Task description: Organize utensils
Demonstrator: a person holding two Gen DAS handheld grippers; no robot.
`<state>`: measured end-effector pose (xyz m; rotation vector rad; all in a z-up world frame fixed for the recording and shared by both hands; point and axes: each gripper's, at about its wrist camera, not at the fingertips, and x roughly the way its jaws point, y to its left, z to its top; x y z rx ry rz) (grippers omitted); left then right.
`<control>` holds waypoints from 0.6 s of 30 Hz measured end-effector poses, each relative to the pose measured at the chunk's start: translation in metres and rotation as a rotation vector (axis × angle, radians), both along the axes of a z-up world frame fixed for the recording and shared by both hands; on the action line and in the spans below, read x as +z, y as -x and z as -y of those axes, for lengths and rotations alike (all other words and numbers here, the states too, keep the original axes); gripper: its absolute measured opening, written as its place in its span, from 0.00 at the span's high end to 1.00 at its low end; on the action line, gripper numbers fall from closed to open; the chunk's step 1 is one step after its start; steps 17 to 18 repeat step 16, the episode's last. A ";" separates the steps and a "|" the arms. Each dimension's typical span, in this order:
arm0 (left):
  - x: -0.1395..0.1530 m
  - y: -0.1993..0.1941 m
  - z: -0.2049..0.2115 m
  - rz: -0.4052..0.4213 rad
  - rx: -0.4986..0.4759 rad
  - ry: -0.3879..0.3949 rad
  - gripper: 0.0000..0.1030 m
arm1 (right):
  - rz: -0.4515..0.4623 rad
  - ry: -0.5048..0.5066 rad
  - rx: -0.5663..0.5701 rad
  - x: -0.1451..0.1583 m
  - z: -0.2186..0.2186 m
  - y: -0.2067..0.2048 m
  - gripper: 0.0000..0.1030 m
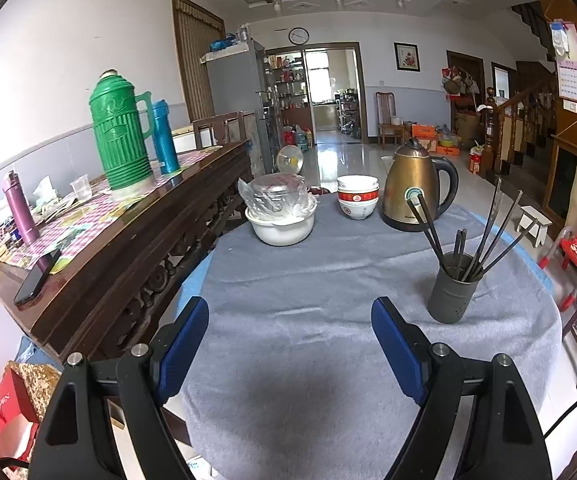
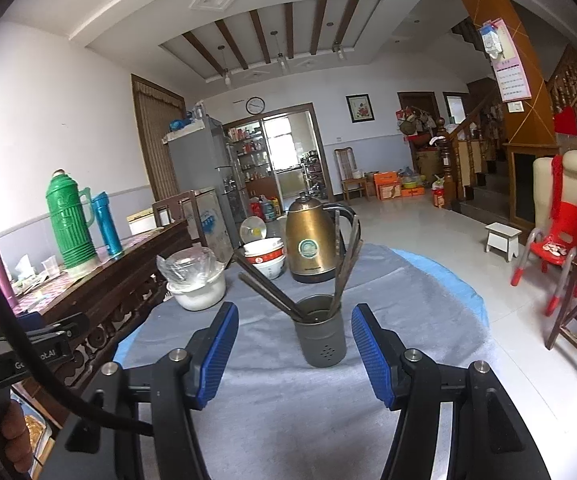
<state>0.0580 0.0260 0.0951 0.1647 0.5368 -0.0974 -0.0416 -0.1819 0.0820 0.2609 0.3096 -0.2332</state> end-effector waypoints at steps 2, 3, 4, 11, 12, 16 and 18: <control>-0.001 -0.005 0.005 0.000 -0.009 0.000 0.19 | -0.006 0.004 -0.009 -0.001 0.002 -0.003 0.39; -0.001 -0.008 0.007 -0.002 -0.013 0.000 0.19 | -0.010 0.004 -0.016 -0.003 0.005 -0.007 0.39; -0.002 -0.010 0.009 -0.005 -0.017 0.001 0.19 | -0.014 0.002 -0.021 -0.004 0.007 -0.009 0.39; -0.019 -0.045 0.016 -0.047 -0.021 0.021 0.14 | -0.066 0.004 -0.082 -0.023 0.032 -0.032 0.38; -0.031 -0.058 0.014 -0.082 -0.022 0.045 0.14 | -0.086 0.005 -0.096 -0.030 0.038 -0.038 0.37; -0.085 -0.110 -0.001 -0.254 0.038 0.141 0.14 | -0.227 0.000 -0.149 -0.072 0.074 -0.072 0.37; -0.085 -0.110 -0.001 -0.254 0.038 0.141 0.14 | -0.227 0.000 -0.149 -0.072 0.074 -0.072 0.37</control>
